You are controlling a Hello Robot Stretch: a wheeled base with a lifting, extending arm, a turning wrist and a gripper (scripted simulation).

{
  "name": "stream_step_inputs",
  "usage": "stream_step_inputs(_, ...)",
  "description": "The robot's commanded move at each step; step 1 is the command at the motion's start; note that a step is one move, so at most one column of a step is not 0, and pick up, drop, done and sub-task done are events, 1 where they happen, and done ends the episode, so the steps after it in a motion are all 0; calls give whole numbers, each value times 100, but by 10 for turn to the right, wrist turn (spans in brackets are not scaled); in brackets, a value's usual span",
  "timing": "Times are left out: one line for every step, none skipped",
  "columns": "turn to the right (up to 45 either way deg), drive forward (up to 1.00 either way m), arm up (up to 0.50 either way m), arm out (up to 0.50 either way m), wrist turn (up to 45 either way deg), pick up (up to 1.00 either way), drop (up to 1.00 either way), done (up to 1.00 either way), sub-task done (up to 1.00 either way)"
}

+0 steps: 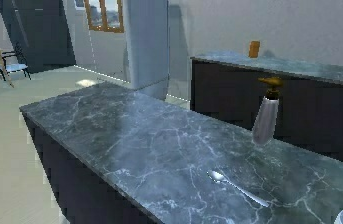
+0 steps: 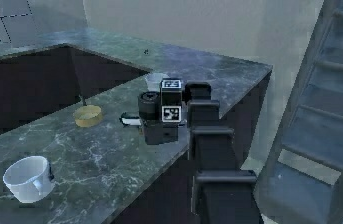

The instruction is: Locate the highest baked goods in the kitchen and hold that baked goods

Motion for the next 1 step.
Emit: stream_step_inputs(0, 0, 0, 0, 0, 0, 0, 100, 0)
